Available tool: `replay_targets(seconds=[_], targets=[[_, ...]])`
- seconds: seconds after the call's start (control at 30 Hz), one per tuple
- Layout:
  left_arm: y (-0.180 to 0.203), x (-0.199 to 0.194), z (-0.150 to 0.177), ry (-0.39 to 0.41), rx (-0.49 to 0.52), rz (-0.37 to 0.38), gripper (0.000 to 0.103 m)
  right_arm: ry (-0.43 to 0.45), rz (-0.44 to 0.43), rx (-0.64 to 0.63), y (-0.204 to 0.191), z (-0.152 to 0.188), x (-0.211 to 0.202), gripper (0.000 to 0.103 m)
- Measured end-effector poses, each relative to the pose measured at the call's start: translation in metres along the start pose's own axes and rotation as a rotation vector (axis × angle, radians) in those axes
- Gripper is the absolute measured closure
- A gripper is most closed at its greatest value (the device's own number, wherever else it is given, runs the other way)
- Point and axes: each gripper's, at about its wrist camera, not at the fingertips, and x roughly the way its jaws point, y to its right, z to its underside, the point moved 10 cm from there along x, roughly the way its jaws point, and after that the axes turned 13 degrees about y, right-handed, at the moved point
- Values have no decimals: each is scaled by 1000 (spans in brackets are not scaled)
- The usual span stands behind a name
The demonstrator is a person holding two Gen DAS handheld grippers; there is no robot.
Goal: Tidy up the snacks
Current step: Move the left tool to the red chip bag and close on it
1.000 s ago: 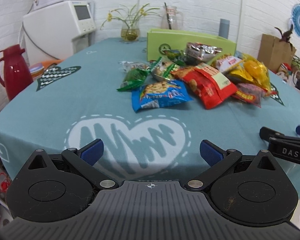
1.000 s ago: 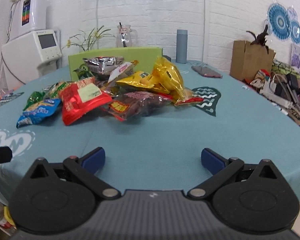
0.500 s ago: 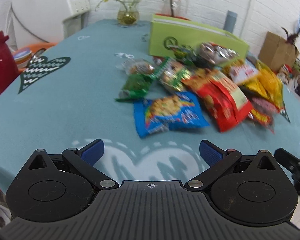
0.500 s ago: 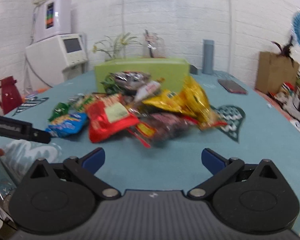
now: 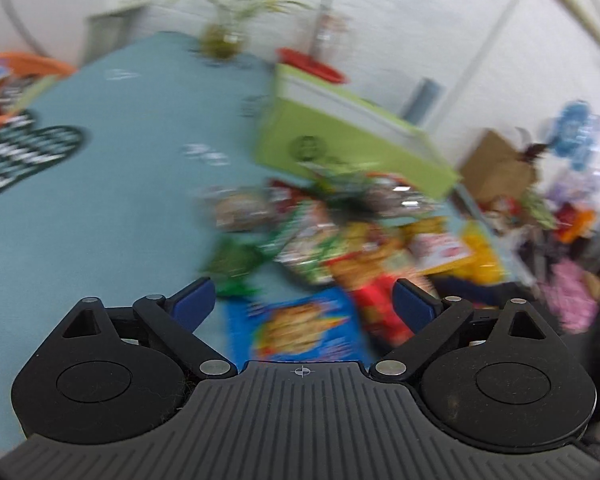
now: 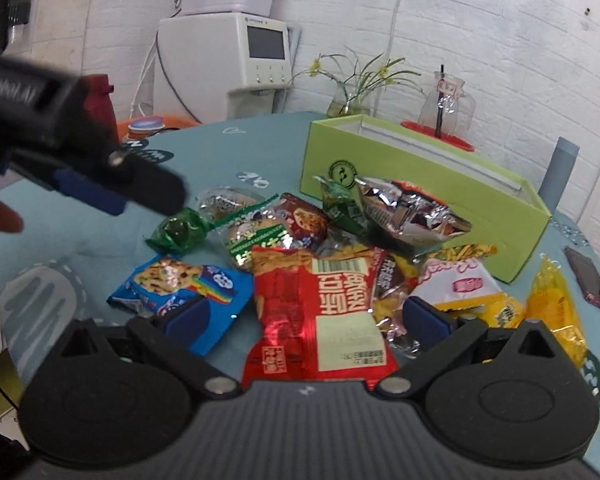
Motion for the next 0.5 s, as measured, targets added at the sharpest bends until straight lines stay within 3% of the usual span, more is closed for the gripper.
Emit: replay_targets(seconds=[0.1,0.2,0.33,0.4,0.43,0.5], targets=[[31,28,7,-78,6,77,21,-25,-3,-5,-2,9,3,1],[46,51,19,-144,4,85,26,-31,11,3,5,13,0,1],[54,66,32,-178,10,80,30,-31,1,17,14,14,1,2],[55,71,36,-179,35,59,31,-48,-19,19,13,19,6,7],[54,72,39,-181,45,50,33,-54,-23,16,11,21,7,17],[52,72,43,-187,66,39,55,-44,-24,-20,5,22,4,22]])
